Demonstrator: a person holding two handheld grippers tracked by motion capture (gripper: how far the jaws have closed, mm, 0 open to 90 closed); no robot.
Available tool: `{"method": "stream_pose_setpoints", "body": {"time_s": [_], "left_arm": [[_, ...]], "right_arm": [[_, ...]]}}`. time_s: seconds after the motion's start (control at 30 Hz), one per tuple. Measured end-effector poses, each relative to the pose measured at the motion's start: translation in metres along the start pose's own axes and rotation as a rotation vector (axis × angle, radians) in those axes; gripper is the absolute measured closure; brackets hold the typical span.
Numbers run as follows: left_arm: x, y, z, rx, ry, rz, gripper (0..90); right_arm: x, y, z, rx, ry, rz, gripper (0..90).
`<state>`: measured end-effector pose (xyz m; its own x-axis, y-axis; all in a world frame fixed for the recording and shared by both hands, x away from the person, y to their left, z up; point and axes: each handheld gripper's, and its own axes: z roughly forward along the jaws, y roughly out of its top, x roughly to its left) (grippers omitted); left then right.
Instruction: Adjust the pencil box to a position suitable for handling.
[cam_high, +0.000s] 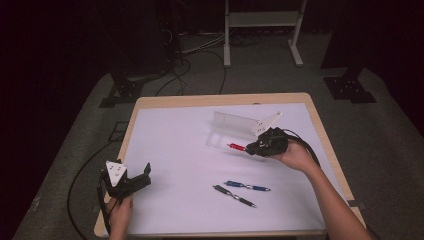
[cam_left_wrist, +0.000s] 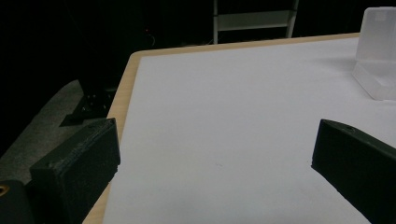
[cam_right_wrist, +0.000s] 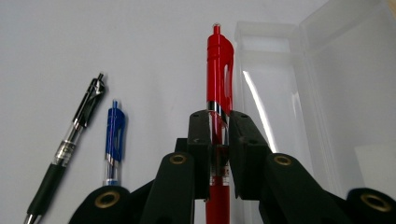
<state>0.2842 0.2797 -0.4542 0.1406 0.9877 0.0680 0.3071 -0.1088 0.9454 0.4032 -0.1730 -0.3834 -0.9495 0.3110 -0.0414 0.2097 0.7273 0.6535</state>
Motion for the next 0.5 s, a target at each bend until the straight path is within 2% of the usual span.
{"method": "stream_pose_setpoints", "body": {"time_s": [0.5], "left_arm": [[-0.001,0.0,0.0,-0.001,-0.003,0.006,0.4]], "right_arm": [[-0.019,0.026,0.0,-0.007,-0.013,-0.003,78.4]]}}
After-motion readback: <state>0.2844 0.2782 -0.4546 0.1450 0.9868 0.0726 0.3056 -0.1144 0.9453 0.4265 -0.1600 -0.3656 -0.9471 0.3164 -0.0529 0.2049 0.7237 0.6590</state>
